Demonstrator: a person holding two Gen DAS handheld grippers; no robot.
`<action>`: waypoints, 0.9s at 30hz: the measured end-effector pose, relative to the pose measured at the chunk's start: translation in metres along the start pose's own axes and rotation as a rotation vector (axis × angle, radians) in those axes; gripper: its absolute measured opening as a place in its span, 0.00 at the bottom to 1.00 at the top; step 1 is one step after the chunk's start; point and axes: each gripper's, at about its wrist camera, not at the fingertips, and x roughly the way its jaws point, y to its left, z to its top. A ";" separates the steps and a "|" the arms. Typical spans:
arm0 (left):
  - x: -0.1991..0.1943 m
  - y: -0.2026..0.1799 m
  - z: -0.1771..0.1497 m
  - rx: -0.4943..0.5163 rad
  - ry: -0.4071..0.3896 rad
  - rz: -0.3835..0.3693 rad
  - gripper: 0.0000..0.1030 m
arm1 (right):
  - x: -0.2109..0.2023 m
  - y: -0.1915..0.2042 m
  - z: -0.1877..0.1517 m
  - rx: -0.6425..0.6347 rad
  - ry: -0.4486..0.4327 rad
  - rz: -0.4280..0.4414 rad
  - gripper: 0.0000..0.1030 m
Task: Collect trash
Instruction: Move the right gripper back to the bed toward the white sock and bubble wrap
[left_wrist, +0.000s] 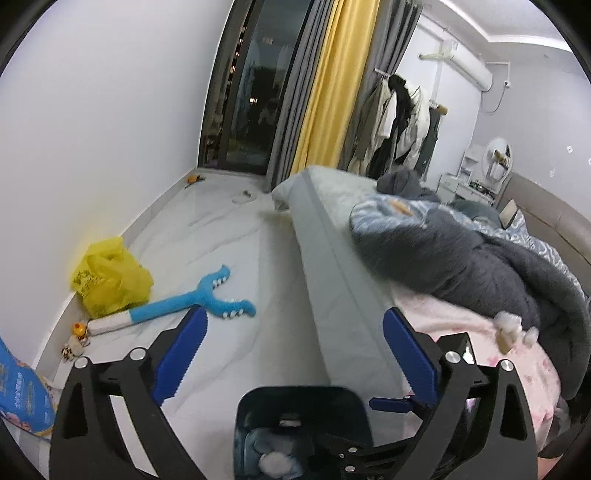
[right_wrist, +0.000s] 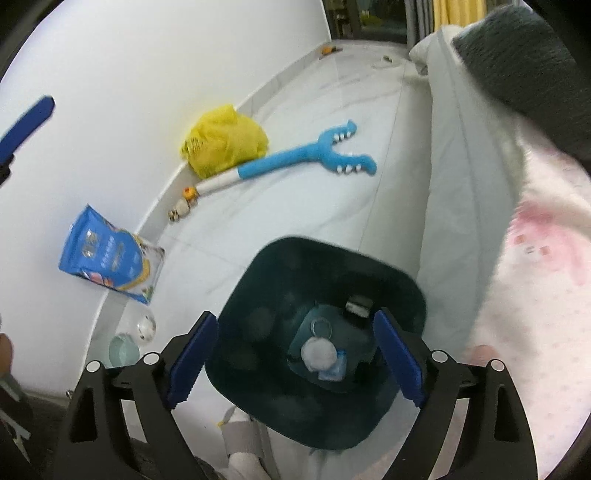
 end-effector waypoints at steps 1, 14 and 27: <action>0.000 -0.003 0.001 0.000 -0.007 -0.004 0.95 | -0.007 -0.004 0.000 0.007 -0.019 0.000 0.89; 0.011 -0.049 0.007 0.037 -0.015 -0.029 0.96 | -0.063 -0.049 0.003 0.033 -0.169 -0.060 0.91; 0.033 -0.097 0.000 0.088 0.020 -0.069 0.96 | -0.099 -0.090 -0.008 -0.041 -0.213 -0.200 0.91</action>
